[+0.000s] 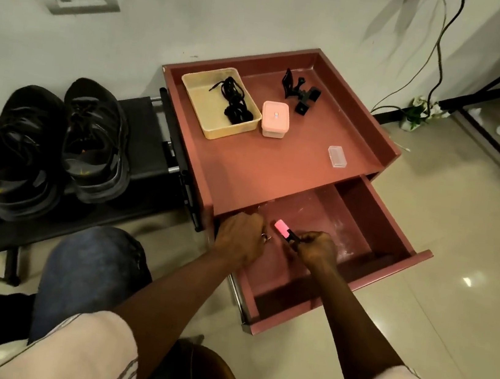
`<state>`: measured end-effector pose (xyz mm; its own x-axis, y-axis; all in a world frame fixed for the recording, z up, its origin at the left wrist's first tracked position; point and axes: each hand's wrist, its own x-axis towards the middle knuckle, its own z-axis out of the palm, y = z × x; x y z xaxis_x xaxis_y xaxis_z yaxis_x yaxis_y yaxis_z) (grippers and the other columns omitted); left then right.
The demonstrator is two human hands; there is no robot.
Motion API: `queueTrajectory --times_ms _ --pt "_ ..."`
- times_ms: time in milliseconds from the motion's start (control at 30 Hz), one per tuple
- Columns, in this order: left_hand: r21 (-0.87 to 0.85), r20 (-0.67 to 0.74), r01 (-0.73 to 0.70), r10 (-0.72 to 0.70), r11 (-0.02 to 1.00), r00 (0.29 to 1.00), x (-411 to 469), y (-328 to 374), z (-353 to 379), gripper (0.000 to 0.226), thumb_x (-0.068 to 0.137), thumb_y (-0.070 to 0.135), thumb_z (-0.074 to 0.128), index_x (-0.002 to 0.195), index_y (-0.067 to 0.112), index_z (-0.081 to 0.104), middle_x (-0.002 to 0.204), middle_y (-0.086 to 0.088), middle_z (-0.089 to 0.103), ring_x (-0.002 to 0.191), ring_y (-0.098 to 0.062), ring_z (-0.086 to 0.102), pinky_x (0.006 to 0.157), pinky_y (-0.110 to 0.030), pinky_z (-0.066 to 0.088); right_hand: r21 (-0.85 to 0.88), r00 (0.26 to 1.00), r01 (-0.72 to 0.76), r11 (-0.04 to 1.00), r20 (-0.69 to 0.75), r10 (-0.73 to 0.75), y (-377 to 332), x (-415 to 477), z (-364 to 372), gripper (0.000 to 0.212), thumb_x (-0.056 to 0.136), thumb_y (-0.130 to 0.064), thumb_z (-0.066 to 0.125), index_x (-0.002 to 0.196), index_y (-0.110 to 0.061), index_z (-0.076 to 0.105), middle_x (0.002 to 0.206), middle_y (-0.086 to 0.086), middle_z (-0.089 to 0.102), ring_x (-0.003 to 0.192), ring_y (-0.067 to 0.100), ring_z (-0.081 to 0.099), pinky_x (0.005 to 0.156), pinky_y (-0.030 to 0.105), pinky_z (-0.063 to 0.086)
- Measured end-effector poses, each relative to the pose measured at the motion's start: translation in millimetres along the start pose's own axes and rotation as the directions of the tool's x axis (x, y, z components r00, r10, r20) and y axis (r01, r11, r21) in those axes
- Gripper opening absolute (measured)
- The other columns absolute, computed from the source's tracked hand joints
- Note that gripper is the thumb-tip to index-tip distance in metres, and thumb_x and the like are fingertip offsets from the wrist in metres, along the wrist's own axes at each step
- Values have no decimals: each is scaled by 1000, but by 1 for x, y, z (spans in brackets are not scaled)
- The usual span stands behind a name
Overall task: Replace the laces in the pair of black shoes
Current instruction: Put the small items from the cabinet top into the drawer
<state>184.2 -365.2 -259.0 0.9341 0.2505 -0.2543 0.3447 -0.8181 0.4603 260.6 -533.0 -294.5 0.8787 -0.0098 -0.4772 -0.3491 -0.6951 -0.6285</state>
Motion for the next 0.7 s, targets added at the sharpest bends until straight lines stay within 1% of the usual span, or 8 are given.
queueTrajectory --times_ms 67,133,267,400,467,567,633,700 --pt "56 57 -26 22 998 998 6 -4 7 15 93 26 67 107 26 73 110 -7 74 104 -31 69 88 -39 55 -9 999 -5 1000 38 6 2 5 12 22 82 -13 87 103 -15 82 104 5 79 97 23 74 93 40 59" --pt "99 99 -37 27 994 995 14 -9 16 18 92 23 67 108 30 73 112 -6 73 107 -31 69 89 -37 54 -46 997 6 999 83 -3 6 7 23 22 84 -17 85 106 -14 82 105 9 79 101 28 74 97 43 57" --pt "255 104 -52 26 965 994 28 -12 27 21 96 33 65 115 26 64 121 -5 69 116 -29 65 95 -36 49 -80 992 14 997 123 -4 12 11 38 22 86 -19 82 107 -14 81 104 12 78 97 32 74 91 44 59" --pt "426 65 -85 63 901 996 32 -14 37 19 103 24 49 118 19 61 121 -4 69 116 -26 65 89 -34 46 -131 991 41 991 133 -23 13 13 43 21 85 -21 82 104 -13 81 102 14 78 97 34 74 90 45 59" --pt "478 71 -86 59 874 996 33 -14 40 21 105 21 47 120 17 61 121 -5 69 115 -26 65 85 -34 46 -146 992 34 989 128 -15 13 14 43 22 84 -21 83 105 -14 80 102 12 78 97 31 73 88 40 59" --pt "513 101 -77 29 855 994 37 -12 38 20 104 19 50 122 15 60 124 -7 67 117 -27 65 82 -34 49 -173 991 25 985 135 -1 13 13 42 23 84 -21 84 106 -16 77 100 10 77 87 26 72 74 32 56" --pt "536 112 -66 6 842 994 38 -11 37 22 105 19 51 124 13 60 126 -8 67 118 -27 65 83 -36 51 -168 990 2 986 141 22 12 12 42 22 86 -22 83 106 -16 75 96 11 75 83 29 72 72 36 60" --pt "547 115 -74 13 834 993 37 -11 38 25 107 16 44 125 11 59 127 -11 66 119 -29 64 84 -37 50 -177 992 11 984 126 11 11 9 42 22 87 -24 81 105 -14 74 95 13 74 85 32 73 76 42 62"
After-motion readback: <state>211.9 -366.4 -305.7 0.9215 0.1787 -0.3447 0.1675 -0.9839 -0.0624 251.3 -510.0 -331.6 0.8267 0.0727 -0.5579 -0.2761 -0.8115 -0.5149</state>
